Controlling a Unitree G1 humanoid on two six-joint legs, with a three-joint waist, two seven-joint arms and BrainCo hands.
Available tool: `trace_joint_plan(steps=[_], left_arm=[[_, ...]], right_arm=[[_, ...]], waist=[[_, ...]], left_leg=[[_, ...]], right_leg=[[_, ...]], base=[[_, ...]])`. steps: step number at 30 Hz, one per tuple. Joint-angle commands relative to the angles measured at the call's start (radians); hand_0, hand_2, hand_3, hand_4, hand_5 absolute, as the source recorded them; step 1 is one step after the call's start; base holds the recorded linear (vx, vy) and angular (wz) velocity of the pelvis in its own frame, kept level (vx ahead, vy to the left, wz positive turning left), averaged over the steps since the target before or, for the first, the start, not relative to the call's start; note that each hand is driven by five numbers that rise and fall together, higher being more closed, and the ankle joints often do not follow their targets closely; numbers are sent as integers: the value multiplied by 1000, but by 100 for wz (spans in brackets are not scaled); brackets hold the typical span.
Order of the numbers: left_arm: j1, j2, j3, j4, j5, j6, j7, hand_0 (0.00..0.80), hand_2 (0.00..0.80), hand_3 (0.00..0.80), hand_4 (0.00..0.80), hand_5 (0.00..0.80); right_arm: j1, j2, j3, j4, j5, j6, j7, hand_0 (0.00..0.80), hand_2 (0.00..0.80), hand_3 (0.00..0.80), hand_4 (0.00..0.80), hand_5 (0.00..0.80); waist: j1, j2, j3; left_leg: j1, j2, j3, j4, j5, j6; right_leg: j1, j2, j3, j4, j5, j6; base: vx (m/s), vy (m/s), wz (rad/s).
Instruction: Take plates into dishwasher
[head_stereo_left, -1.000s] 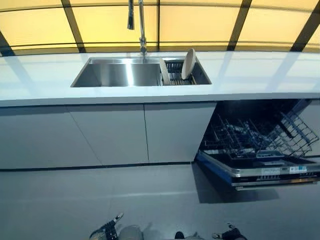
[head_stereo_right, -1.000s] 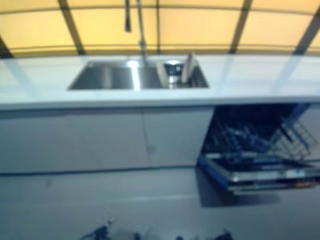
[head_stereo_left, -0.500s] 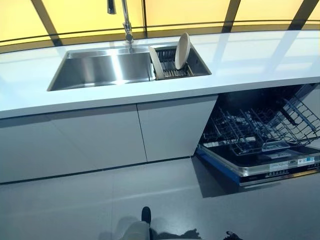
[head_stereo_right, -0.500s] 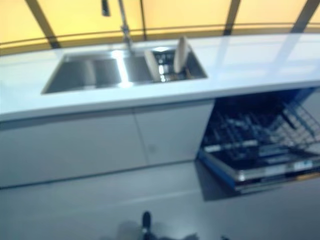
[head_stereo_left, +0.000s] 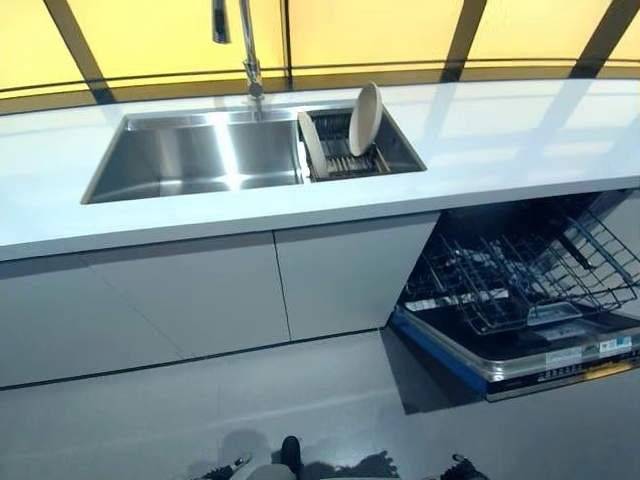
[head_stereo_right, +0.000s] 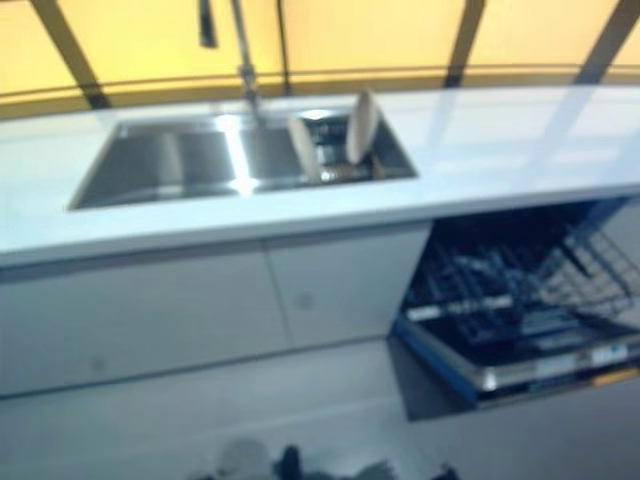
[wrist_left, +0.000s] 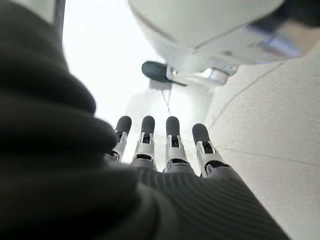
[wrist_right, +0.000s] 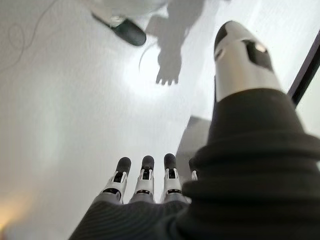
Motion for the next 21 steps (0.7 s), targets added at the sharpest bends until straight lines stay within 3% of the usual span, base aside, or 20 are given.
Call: trace_joint_plan(steps=[1,3,4,6,8,11,13,16,21], left_arm=[[-13,12,0,34,48,8,18,0,0,0,0,0],[-25,13,-9,40,52,5,14,0,0,0,0,0],[-36,9,-7,47,64,0,15,0,0,0,0,0],[-41,10,-2,46,65,1,14,0,0,0,0,0],[-35,11,5,39,83,-9,8,0,0,0,0,0],[-18,4,3,24,92,-35,14,0,0,0,0,0],[-12,3,5,13,128,-56,-28,0,0,0,0,0],[-4,-11,-38,4,206,-63,-42,0,0,0,0,0],[9,9,-34,18,187,-50,-35,0,0,0,0,0]], right_arm=[[-11,-33,-27,-26,50,0,-40,0,0,0,0,0],[-15,-38,-30,-25,59,2,-38,0,0,0,0,0],[-18,-40,-31,-15,68,-9,-32,0,0,0,0,0],[-21,-36,-32,-8,68,-14,-34,0,0,0,0,0],[-27,-31,-35,-7,81,-9,-39,0,0,0,0,0],[-27,-25,-24,-24,77,24,-36,0,0,0,0,0],[-32,-26,-29,-27,118,16,-30,0,0,0,0,0],[-25,-30,-27,-27,76,31,-36,0,0,0,0,0],[-36,-36,-9,-30,72,10,-22,0,0,0,0,0]], waist=[[-31,-10,22],[-44,-19,27],[-67,-39,35],[-84,-37,47],[-102,-39,59],[-92,-65,56],[-86,-73,58],[-84,-70,43],[-78,-63,35]], left_leg=[[53,-67,-39,54,-50,29],[75,-74,-53,57,-67,22],[107,-94,-83,58,-105,16],[133,-91,-109,64,-133,11],[157,-96,-138,113,-183,27],[126,-107,-121,211,-225,44],[138,-93,-93,218,-248,38],[163,-86,-99,174,-236,34],[180,-76,-94,134,-228,28]], right_leg=[[-37,-62,10,-187,189,41],[-42,-78,1,-388,188,38],[-87,-95,21,-561,312,81],[-123,-87,44,-648,368,96],[-162,-64,77,-625,373,85],[-116,-68,79,-536,325,69],[-93,-86,41,-528,307,65],[-60,-79,36,-554,294,61],[-38,-83,24,-561,273,64]], base=[[356,-87,55],[354,-182,48],[407,-271,61],[343,-220,58],[325,-156,88],[193,-145,24],[197,-85,11],[171,-39,13],[141,-33,1]])
